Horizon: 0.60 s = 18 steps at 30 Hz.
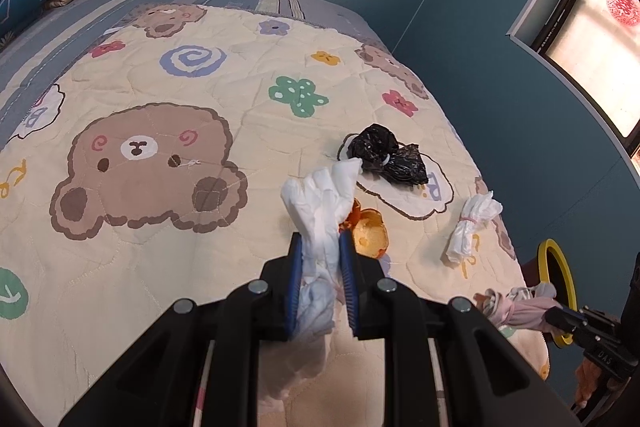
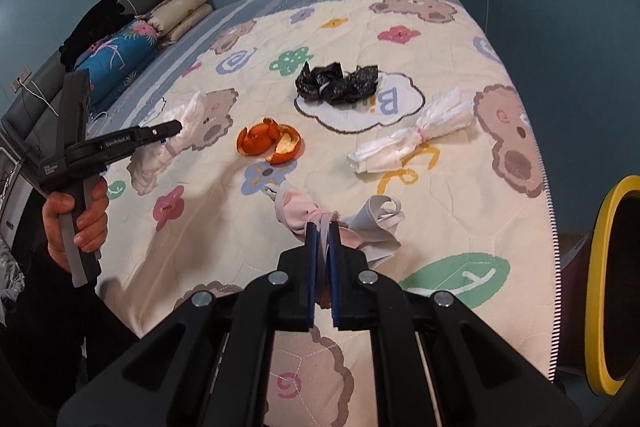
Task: Collect trash
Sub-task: 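Carry the tissue bundle and pink cloth bundle over the yellow-rimmed bin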
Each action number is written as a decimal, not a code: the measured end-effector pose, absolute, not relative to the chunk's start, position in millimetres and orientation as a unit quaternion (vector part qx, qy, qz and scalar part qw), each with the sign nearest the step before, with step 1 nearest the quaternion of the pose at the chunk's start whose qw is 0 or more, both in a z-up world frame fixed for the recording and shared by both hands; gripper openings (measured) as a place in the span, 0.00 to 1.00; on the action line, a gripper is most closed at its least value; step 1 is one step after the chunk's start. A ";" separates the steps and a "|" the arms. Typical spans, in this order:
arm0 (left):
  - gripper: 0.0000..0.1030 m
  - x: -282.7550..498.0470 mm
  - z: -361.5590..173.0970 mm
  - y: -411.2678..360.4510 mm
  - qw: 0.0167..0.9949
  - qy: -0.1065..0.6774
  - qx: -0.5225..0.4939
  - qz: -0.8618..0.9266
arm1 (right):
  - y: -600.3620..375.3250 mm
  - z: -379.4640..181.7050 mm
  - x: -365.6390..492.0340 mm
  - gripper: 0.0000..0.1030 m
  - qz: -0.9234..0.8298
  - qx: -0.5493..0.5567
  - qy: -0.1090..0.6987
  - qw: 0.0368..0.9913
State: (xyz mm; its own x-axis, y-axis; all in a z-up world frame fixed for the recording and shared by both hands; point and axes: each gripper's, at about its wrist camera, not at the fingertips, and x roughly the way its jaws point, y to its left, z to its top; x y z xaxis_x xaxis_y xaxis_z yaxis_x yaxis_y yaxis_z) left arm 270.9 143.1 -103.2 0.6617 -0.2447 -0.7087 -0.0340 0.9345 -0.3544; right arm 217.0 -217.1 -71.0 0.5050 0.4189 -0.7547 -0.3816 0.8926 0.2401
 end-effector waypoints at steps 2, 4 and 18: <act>0.17 269.0 -101.4 139.7 0.896 0.406 -0.170 -0.063 | -220.5 -65.1 215.4 0.05 0.228 0.021 0.434 0.871; 0.17 267.1 -99.8 135.9 0.896 0.405 -0.168 -0.069 | -224.4 -60.0 214.7 0.05 0.224 0.022 0.430 0.875; 0.17 259.7 -85.3 95.3 0.898 0.405 -0.144 -0.100 | -265.5 -47.4 208.3 0.05 0.191 0.042 0.416 0.888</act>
State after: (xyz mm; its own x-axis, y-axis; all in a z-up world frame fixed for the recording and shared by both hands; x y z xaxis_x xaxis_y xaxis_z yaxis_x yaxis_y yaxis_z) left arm 259.7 95.3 -85.3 0.6529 -0.2949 -0.6976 0.0626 0.9389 -0.3384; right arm 208.3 -265.5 -47.4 0.5808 0.3733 -0.7234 -0.3041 0.9238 0.2326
